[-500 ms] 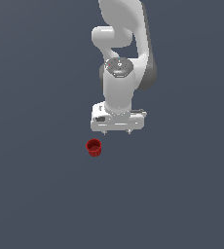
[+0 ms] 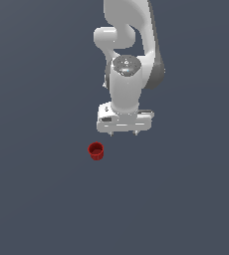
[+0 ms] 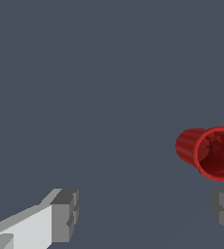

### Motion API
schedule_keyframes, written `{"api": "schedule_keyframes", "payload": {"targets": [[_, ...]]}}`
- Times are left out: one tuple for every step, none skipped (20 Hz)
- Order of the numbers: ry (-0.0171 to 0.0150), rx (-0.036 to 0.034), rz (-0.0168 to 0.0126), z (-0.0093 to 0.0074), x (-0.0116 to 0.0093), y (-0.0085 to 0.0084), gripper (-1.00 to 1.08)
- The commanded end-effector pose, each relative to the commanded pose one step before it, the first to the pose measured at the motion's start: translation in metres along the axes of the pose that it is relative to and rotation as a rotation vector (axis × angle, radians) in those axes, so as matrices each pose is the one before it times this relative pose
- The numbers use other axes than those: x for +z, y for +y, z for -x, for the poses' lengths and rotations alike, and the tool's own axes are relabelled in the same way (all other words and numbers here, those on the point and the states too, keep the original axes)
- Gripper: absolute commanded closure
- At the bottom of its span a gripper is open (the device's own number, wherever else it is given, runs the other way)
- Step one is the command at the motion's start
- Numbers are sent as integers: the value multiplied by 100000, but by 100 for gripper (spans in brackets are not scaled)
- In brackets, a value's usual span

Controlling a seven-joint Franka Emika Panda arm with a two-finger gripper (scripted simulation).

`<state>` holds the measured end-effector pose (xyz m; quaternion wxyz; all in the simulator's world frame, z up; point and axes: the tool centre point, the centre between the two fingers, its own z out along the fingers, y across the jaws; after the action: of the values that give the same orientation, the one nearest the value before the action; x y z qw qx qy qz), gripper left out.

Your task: Pick up the object and move it to a goal position.

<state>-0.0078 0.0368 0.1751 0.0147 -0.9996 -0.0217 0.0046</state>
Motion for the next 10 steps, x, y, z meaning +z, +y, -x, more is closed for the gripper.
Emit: {"api": "schedule_keyframes", "payload": {"targets": [[-169, 469, -326, 99, -106, -255, -92], [0, 0, 0, -11, 17, 40, -92], [34, -143, 83, -13, 16, 33, -92], [20, -223, 50, -18, 35, 74, -92], [16, -342, 43, -18, 43, 79, -92], [12, -446, 36, -19, 53, 96, -92], [10, -551, 33, -20, 63, 113, -92], [9, -661, 34, -21, 74, 129, -92], [11, -765, 40, -24, 86, 150, -92], [14, -869, 52, -26, 99, 174, -92]]}}
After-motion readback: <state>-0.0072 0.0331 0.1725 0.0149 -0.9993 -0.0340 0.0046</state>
